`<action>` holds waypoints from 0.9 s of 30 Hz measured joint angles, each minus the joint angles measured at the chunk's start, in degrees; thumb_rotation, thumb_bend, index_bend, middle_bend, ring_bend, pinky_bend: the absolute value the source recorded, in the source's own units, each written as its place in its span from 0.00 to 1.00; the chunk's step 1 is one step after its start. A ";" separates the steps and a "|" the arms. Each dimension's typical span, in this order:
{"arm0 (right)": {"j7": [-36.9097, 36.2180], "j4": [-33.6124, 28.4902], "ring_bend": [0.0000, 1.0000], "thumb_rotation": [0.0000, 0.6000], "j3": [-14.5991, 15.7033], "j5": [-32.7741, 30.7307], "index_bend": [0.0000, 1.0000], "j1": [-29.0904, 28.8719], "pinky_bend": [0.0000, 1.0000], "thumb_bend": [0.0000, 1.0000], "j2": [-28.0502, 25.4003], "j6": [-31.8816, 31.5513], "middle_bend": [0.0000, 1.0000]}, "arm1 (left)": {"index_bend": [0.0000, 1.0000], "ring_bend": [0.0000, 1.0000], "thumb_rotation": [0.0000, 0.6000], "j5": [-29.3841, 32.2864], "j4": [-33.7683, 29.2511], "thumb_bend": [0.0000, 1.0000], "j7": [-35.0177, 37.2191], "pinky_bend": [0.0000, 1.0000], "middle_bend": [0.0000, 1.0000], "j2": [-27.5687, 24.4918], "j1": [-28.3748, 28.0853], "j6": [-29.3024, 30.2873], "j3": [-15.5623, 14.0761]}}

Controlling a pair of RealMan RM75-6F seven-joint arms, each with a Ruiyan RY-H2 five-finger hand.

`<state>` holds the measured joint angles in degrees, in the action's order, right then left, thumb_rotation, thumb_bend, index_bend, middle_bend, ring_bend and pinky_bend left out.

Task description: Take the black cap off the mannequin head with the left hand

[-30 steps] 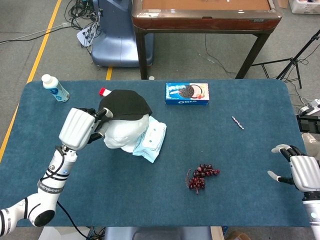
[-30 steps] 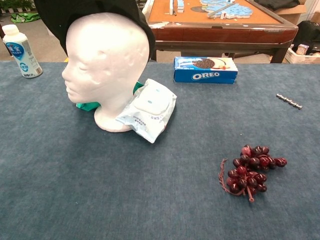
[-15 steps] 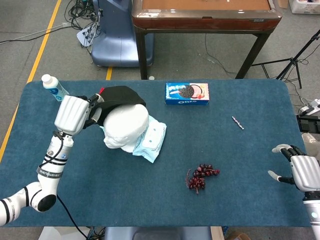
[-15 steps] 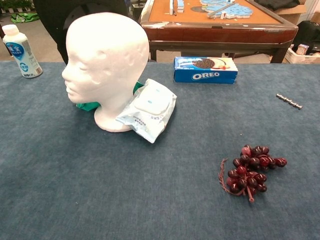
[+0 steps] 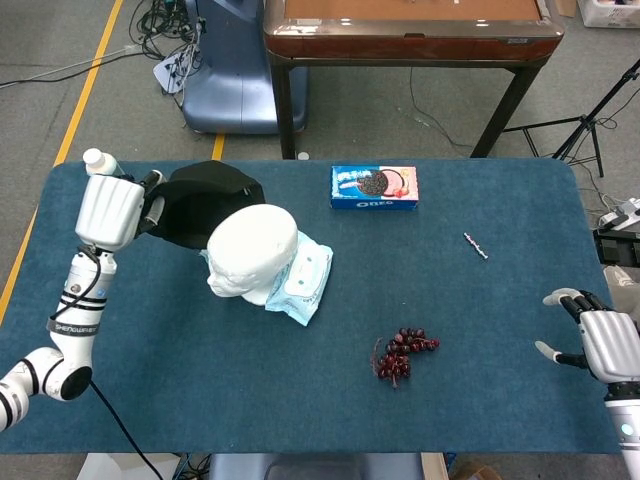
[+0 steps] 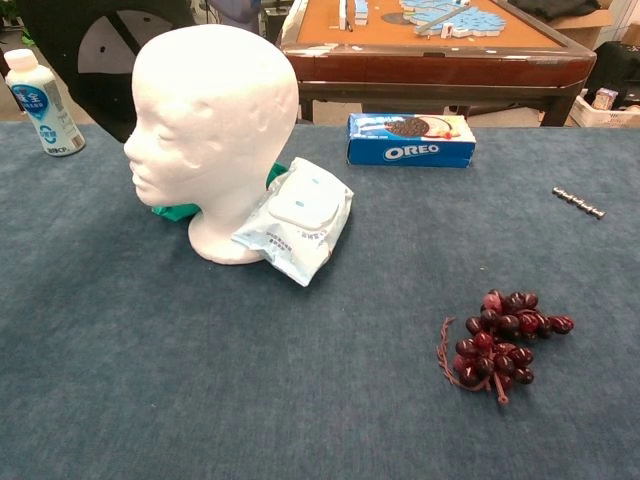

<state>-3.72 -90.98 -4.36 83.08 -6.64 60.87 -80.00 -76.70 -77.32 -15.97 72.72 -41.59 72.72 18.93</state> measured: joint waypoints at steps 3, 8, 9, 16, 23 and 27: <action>0.14 0.02 0.26 1.00 -0.04 -0.13 0.35 0.00 0.48 0.03 0.04 0.01 0.31 | 0.62 0.73 1.00 -3.49 4.94 0.55 1.20 0.82 0.92 -0.03 0.29 1.17 -1.81; 0.86 -0.06 0.26 1.00 0.04 -0.12 0.35 -0.13 0.48 0.03 0.24 0.23 0.31 | 0.61 0.73 1.00 -8.05 12.28 0.54 6.05 0.82 0.92 0.44 0.96 4.02 -4.29; 0.96 -0.07 0.26 1.00 0.04 -0.14 0.35 -0.16 0.48 0.03 0.28 0.27 0.31 | 0.61 0.73 1.00 -8.69 13.44 0.54 6.96 0.82 0.92 0.64 1.07 4.56 -4.65; 1.12 -0.13 0.26 1.00 0.02 -0.30 0.35 -0.21 0.48 0.03 0.36 0.37 0.31 | 0.61 0.73 1.00 -10.92 20.30 0.54 14.01 0.82 0.91 3.38 1.81 8.53 -5.88; 0.26 -0.01 0.26 1.00 0.01 -0.11 0.35 -0.07 0.48 0.03 0.19 0.07 0.31 | 0.61 0.73 1.00 -13.78 26.73 0.54 18.01 0.82 0.91 5.17 2.73 12.96 -7.56; 0.17 0.02 0.26 1.00 0.06 0.06 0.35 -0.03 0.48 0.03 0.20 -0.06 0.31 | 0.61 0.73 1.00 -16.44 31.53 0.54 19.85 0.82 0.91 6.55 4.33 16.60 -9.97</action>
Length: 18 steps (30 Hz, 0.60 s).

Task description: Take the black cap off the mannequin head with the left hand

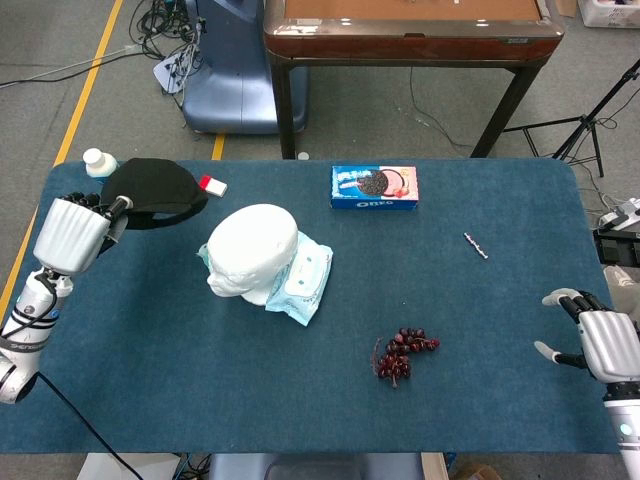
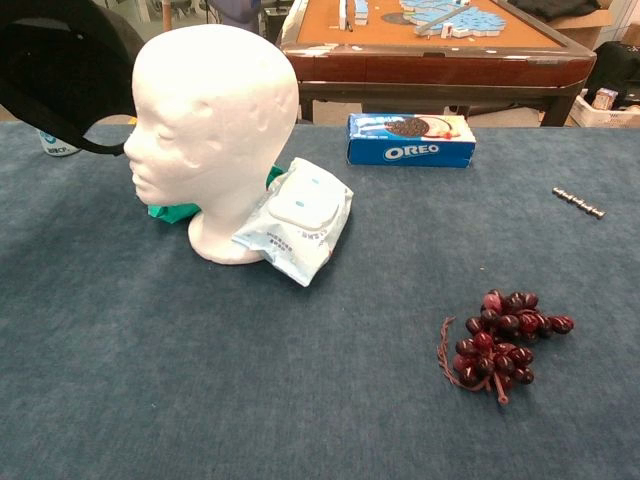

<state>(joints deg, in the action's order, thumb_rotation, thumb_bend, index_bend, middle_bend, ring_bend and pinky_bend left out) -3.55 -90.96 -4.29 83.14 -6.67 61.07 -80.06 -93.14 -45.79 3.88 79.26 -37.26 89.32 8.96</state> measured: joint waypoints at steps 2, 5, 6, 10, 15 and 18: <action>0.21 0.01 0.26 1.00 0.02 0.00 0.35 -0.01 0.48 0.03 0.05 0.02 0.31 | 0.61 0.73 1.00 -1.32 3.27 0.54 0.63 0.82 0.91 1.03 1.16 1.76 -1.52; 0.77 -0.04 0.26 1.00 0.07 -0.02 0.35 -0.09 0.48 0.03 0.16 0.18 0.31 | 0.61 0.72 1.00 -2.91 8.35 0.54 1.72 0.82 0.91 2.72 3.15 3.66 -3.91; 0.97 -0.07 0.26 1.00 0.08 -0.04 0.35 -0.11 0.48 0.03 0.20 0.23 0.31 | 0.61 0.72 1.00 -3.34 9.81 0.54 2.17 0.82 0.91 3.24 3.86 4.09 -4.70; 1.68 -0.19 0.26 1.00 0.07 -0.27 0.35 -0.21 0.48 0.03 0.37 0.43 0.31 | 0.61 0.70 1.00 -4.77 14.03 0.54 3.54 0.82 0.88 4.97 7.30 4.96 -8.21; 2.07 -0.35 0.26 1.00 0.09 -0.46 0.35 -0.31 0.48 0.03 0.41 0.66 0.31 | 0.61 0.63 1.00 -5.68 12.08 0.54 1.19 0.78 0.81 4.52 9.44 4.35 -10.44; 2.16 -0.37 0.26 1.00 0.09 -0.47 0.35 -0.32 0.48 0.03 0.43 0.68 0.31 | 0.61 0.58 1.00 -5.97 7.25 0.54 -1.74 0.74 0.77 3.10 10.18 3.56 -11.28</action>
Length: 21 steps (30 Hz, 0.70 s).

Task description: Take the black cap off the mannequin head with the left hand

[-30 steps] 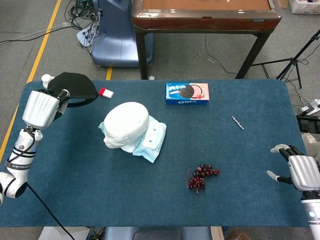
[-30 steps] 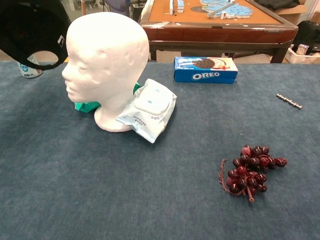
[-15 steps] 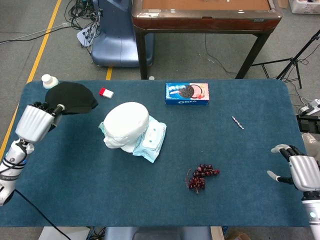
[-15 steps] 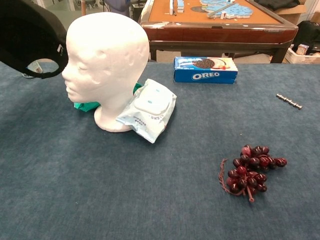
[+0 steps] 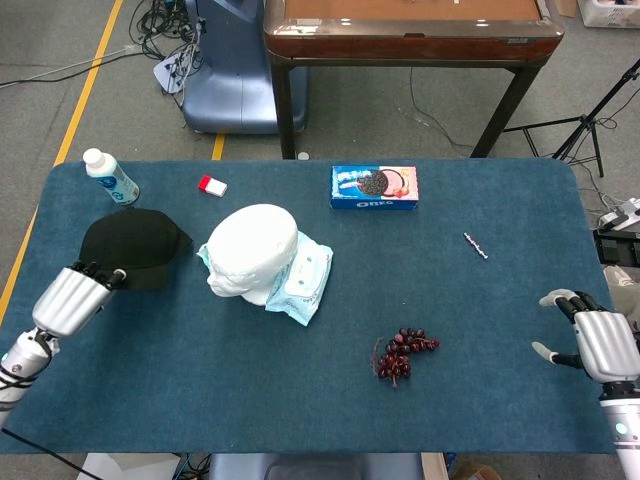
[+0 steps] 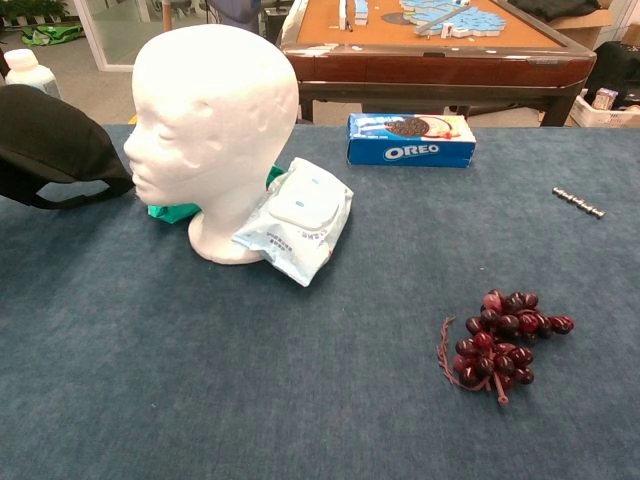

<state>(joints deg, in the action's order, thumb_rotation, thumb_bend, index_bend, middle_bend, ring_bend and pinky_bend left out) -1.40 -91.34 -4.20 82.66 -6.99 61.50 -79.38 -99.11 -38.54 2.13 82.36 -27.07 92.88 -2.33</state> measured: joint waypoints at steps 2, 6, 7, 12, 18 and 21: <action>0.07 -0.02 0.26 1.00 0.04 0.05 0.35 -0.01 0.48 0.03 0.01 0.02 0.31 | 0.61 0.56 1.00 -0.01 -5.05 0.54 -2.84 0.73 0.76 -1.48 0.49 -0.93 -0.51; 0.14 -0.05 0.26 1.00 0.09 0.15 0.35 0.00 0.48 0.03 0.03 -0.03 0.31 | 0.60 0.55 1.00 0.70 -17.58 0.54 -9.49 0.71 0.73 -5.15 1.34 -3.90 -1.35; 0.15 -0.04 0.26 1.00 0.09 0.14 0.35 -0.01 0.48 0.03 0.03 -0.02 0.31 | 0.60 0.54 1.00 1.05 -20.88 0.53 -11.26 0.71 0.72 -6.14 1.54 -4.82 -1.53; 0.19 -0.06 0.26 1.00 0.09 0.04 0.35 -0.03 0.48 0.03 -0.01 0.09 0.31 | 0.48 0.52 1.00 4.57 -39.72 0.40 -22.06 0.70 0.70 -12.14 2.62 -11.16 -2.33; 0.32 -0.10 0.26 1.00 0.13 0.01 0.35 -0.06 0.48 0.03 -0.03 0.18 0.31 | 0.18 0.51 1.00 12.62 -56.47 0.18 -33.62 0.69 0.68 -18.66 3.91 -18.76 -2.60; 0.35 -0.10 0.26 1.00 0.13 -0.05 0.35 -0.06 0.48 0.03 -0.03 0.19 0.31 | 0.04 0.50 1.00 16.67 -60.99 0.07 -37.68 0.68 0.67 -20.59 4.68 -20.89 -2.54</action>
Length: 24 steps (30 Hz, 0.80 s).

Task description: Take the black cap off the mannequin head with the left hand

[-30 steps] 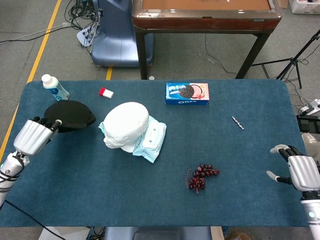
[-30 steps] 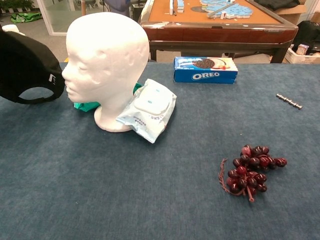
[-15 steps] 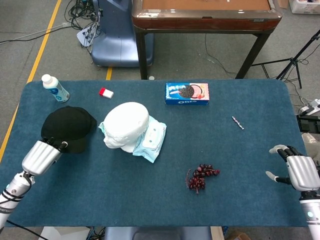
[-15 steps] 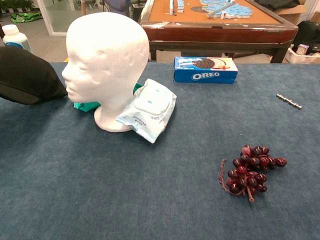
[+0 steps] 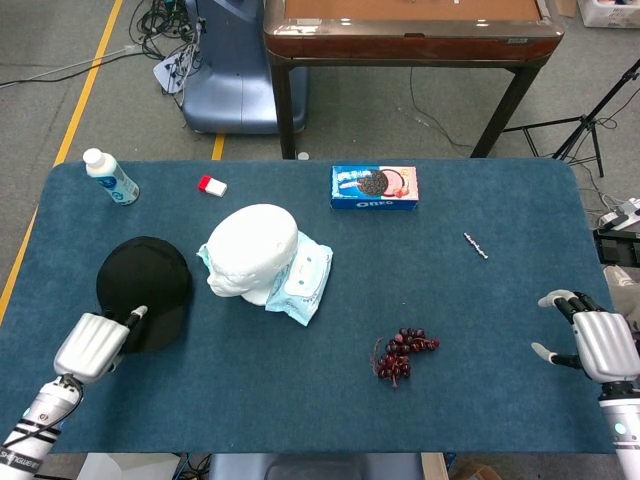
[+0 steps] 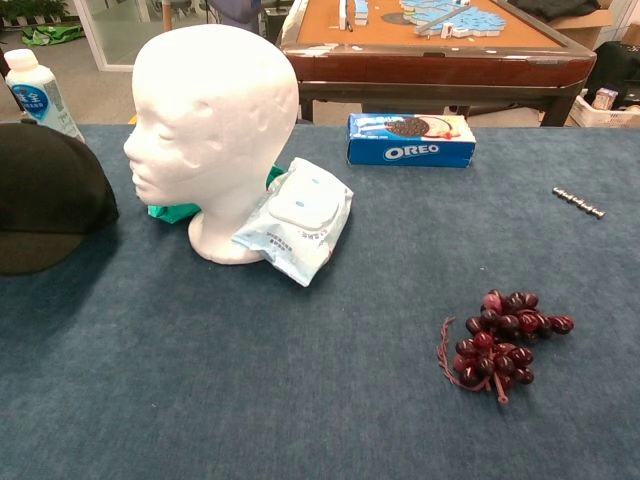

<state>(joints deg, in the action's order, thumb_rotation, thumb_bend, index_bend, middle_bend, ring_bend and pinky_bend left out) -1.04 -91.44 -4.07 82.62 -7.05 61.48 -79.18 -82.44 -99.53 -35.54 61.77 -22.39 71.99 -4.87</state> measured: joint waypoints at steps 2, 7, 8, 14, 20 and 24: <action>-0.01 0.00 0.26 1.00 0.01 -0.01 0.35 -0.01 0.48 0.03 -0.02 0.03 0.31 | 0.00 0.49 1.00 2.45 -2.19 0.04 -2.05 0.68 0.66 -0.77 0.49 -0.78 0.09; 0.18 -0.03 0.26 1.00 0.02 -0.05 0.35 -0.03 0.48 0.03 0.02 0.07 0.31 | 0.00 0.48 1.00 7.65 -6.95 0.00 -4.71 0.66 0.65 -2.42 1.26 -2.16 0.33; 0.24 -0.02 0.26 1.00 0.01 -0.08 0.35 -0.04 0.48 0.03 0.05 0.09 0.31 | 0.00 0.48 1.00 8.68 -8.05 0.00 -5.15 0.66 0.65 -2.95 1.39 -2.50 0.35; 0.45 -0.11 0.26 1.00 0.04 -0.10 0.35 -0.08 0.48 0.03 0.12 0.15 0.31 | 0.03 0.49 1.00 9.43 -9.64 0.00 -5.16 0.66 0.65 -3.85 2.27 -1.58 0.77; 0.70 -0.02 0.26 1.00 0.04 -0.08 0.35 -0.02 0.48 0.03 0.24 -0.03 0.31 | 0.32 0.49 1.00 6.30 -6.56 0.06 -0.55 0.66 0.65 -0.89 4.72 4.88 2.01; 0.92 -0.01 0.26 1.00 -0.09 -0.33 0.35 0.02 0.48 0.03 0.38 -0.16 0.31 | 0.35 0.49 1.00 3.24 -2.32 0.09 6.06 0.66 0.64 1.82 7.20 9.27 2.55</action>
<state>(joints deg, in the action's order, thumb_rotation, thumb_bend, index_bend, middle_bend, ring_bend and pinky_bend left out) -0.13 -91.45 -4.16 82.28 -7.03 61.85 -79.34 -79.20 -101.84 -29.48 63.59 -15.19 81.26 -2.32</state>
